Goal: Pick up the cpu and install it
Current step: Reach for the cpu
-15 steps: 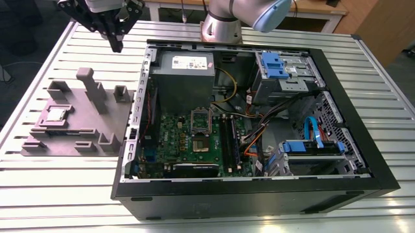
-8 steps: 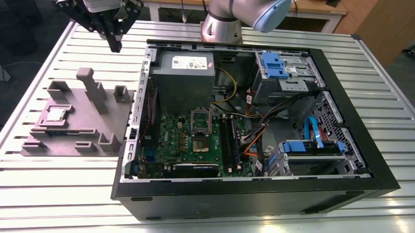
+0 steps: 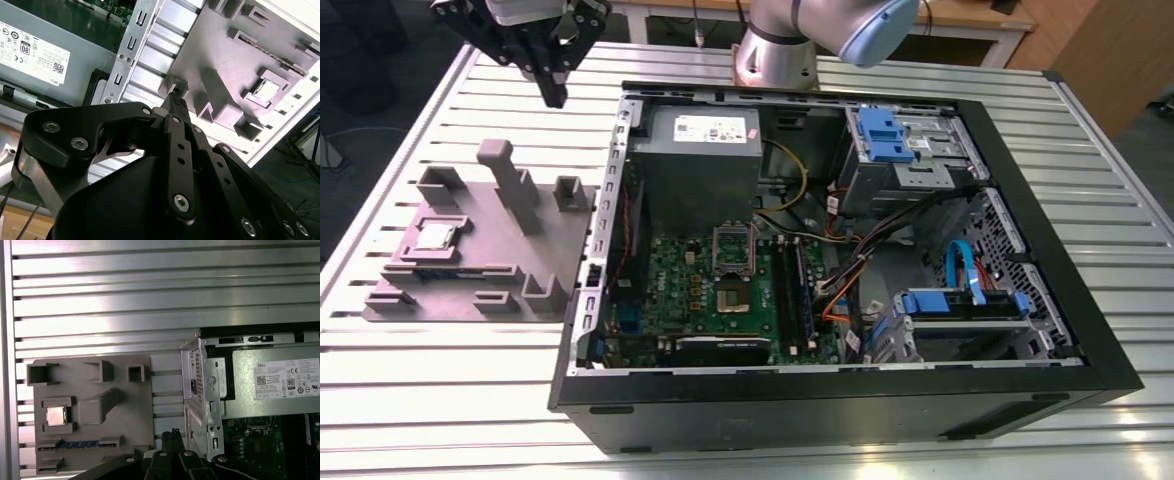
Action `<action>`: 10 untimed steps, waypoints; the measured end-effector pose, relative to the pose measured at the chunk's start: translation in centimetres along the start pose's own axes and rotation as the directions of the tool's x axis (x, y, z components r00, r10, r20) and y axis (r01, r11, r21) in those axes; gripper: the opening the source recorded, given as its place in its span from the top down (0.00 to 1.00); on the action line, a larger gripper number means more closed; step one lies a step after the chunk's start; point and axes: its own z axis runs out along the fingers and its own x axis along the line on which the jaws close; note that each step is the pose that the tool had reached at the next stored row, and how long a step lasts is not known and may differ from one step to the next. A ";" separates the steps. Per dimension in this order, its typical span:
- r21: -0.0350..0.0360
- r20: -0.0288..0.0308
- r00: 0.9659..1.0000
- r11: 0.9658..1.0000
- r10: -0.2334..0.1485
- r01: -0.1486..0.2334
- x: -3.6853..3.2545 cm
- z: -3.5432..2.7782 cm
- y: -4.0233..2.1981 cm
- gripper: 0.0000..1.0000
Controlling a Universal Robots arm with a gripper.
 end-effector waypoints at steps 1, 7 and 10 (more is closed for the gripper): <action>0.000 0.000 1.000 1.000 0.000 0.000 0.04 0.00 0.00 0.89; 0.000 0.000 1.000 1.000 0.000 0.000 0.28 0.00 -0.02 0.89; 0.000 0.000 1.000 1.000 0.000 0.000 0.40 0.00 -0.03 0.89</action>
